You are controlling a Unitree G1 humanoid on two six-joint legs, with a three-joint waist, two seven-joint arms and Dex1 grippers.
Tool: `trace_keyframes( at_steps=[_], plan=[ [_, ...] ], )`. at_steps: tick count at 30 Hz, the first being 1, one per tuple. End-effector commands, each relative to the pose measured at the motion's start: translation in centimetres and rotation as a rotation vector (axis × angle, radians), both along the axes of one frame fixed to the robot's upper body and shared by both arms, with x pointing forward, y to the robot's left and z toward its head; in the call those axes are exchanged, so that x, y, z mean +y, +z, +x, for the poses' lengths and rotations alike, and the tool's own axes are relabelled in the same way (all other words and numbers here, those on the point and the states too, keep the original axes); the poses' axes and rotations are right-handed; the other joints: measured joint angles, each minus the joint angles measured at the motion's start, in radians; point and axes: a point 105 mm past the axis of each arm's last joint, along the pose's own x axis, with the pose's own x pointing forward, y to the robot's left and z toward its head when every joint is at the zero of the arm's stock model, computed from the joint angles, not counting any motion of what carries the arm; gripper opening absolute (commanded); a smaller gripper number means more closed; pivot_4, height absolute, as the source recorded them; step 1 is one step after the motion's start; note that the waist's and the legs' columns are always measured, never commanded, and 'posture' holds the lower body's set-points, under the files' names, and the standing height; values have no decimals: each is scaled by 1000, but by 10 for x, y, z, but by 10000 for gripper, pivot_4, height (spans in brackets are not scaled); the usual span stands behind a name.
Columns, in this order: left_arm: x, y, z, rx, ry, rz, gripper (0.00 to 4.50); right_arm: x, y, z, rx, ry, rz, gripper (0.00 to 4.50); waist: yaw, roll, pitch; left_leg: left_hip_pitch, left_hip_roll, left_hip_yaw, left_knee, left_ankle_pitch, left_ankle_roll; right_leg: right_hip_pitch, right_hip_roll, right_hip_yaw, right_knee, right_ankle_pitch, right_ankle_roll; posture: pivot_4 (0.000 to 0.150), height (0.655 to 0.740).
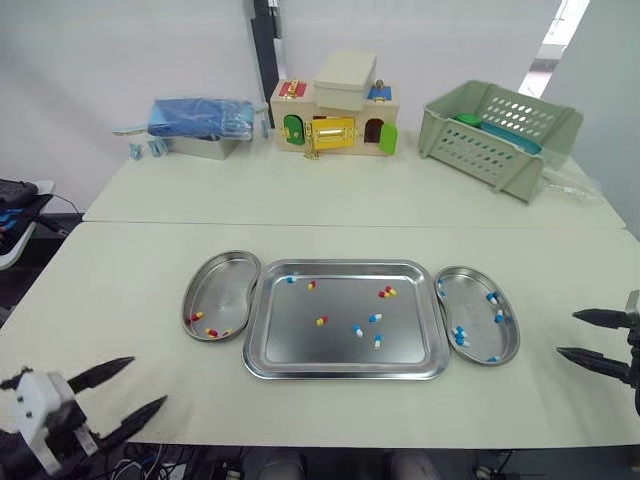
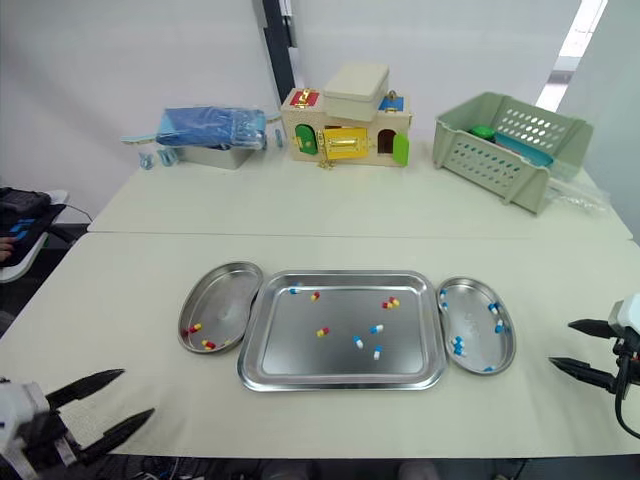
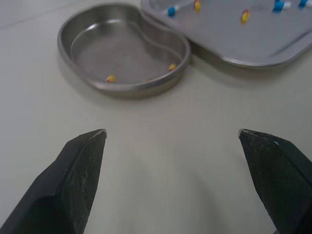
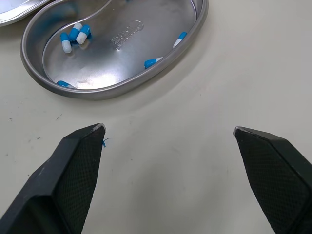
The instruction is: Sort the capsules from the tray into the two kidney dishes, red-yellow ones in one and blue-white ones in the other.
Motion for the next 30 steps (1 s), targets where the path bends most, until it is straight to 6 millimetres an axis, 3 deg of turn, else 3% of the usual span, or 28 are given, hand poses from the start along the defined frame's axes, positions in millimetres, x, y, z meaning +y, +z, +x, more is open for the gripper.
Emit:
trace_keyframes(
  at_steps=[1, 9, 17, 21, 25, 29, 30],
  plan=[
    [-34, 8, -8, -101, -29, -49, 45000, -2, 7, 0, -27, 1, -17, 44545, 6, 0, 0, 0, 0, 0, 0, 0, 0, 0, 0, 0, 0, 0, 0, 1500, 7400],
    [-83, -5, -28, -138, -38, -144, 45000, -1, 10, 1, -29, -3, -21, 44545, 9, -1, 0, 0, -1, 2, 0, 0, 0, 1, 0, 1, -3, 0, 0, 1500, 7400],
    [-81, -4, -18, -184, 39, -149, 45000, -1, 13, 7, -30, 2, -29, 44545, 10, 0, 0, 0, -1, 2, 0, 0, 0, 1, 0, 1, -3, 0, 1, 1500, 7400],
    [-80, -10, -20, -155, 58, -150, 45000, 5, 35, 13, -68, 27, -33, 44545, 10, 0, 0, 0, -1, 2, 0, 0, 0, 1, 0, 1, -3, 0, 1, 1500, 7400],
    [-80, -11, -21, -145, 75, -156, 45000, 45, 77, 26, -174, 138, 62, 44545, 4, 1, 0, 1, -1, 2, 0, 0, 0, 1, 0, 1, -3, 0, 0, 1500, 7400],
    [-83, -12, -19, -142, 81, -164, 45000, 110, 98, 38, -155, 296, 154, 44545, -1, 3, -1, 0, 0, 1, 0, 0, 0, 1, 0, 1, -3, 0, 0, 1500, 7400],
    [-82, -13, -17, -144, 95, -170, 45000, 136, 101, 44, -154, 359, 190, 44545, 0, 2, -1, 0, 0, 1, 0, 0, 0, 1, 0, 1, -3, 0, 0, 1500, 7400]
  ],
)
